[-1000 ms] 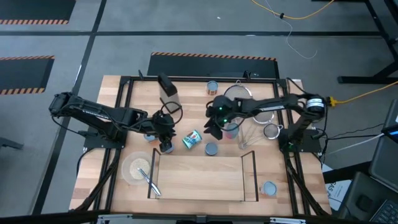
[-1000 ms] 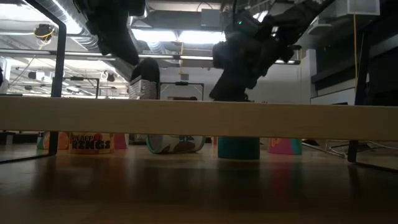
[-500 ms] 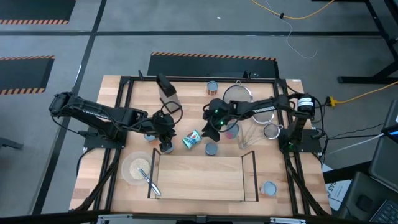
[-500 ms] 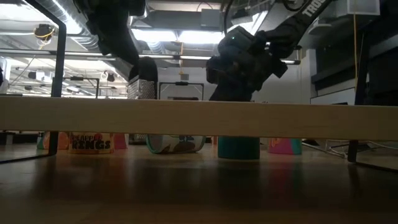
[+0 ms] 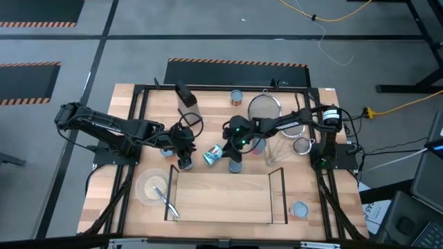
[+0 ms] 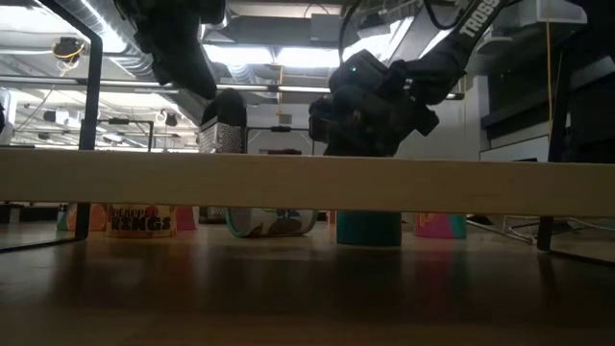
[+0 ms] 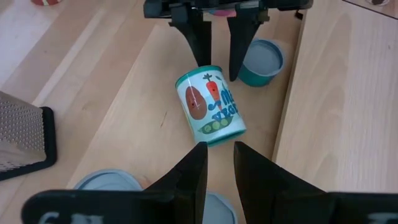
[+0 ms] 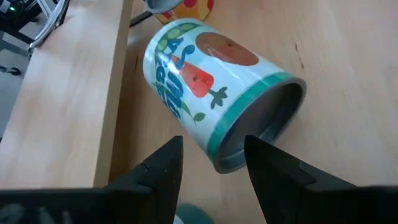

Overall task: Pick and place cans onto a shelf
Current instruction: Adjust the white canned mix veggies

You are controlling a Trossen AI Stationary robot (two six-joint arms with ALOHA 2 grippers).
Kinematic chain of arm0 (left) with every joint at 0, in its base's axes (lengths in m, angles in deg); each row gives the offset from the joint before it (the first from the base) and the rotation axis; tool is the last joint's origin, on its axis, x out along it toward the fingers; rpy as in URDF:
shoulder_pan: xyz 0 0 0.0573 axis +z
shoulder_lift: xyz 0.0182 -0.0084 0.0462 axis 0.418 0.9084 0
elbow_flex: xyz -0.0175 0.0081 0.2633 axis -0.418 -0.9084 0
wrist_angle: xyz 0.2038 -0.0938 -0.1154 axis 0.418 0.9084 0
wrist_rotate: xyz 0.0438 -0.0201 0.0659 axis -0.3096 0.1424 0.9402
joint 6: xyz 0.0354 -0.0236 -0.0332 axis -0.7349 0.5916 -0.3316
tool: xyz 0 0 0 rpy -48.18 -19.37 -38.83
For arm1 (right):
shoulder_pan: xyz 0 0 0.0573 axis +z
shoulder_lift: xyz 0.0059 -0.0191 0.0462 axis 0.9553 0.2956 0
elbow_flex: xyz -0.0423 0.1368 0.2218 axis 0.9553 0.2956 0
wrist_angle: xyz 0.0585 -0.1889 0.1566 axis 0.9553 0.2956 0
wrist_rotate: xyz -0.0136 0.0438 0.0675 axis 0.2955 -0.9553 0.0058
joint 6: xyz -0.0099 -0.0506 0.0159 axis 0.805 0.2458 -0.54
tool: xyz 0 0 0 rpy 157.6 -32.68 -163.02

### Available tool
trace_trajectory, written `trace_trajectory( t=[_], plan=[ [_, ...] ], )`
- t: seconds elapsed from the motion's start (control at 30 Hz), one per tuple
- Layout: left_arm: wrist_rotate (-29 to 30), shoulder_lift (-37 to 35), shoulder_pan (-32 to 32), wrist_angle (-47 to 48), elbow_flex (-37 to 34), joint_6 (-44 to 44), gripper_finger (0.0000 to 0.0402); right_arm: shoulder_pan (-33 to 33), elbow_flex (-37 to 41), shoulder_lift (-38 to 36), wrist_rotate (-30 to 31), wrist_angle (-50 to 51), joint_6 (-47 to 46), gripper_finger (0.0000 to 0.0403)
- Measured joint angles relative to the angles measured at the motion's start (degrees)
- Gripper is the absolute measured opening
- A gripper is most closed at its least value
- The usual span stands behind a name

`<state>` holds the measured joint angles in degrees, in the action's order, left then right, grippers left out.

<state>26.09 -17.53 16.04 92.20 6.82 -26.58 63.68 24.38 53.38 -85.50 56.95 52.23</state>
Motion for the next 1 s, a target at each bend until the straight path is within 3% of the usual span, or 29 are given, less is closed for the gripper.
trace_trajectory(
  t=[0.3, 1.0],
  plan=[
    [0.00, 0.00, 0.00, -0.07, 0.00, 0.00, 0.0071, 0.00, 0.00, 0.59, 0.07, -1.03, 0.21, 0.0162],
    [0.02, 0.00, 0.00, -0.04, 0.00, 0.00, 0.0071, 0.00, 0.00, 0.59, 0.09, -1.36, 1.97, 0.0014]
  ],
)
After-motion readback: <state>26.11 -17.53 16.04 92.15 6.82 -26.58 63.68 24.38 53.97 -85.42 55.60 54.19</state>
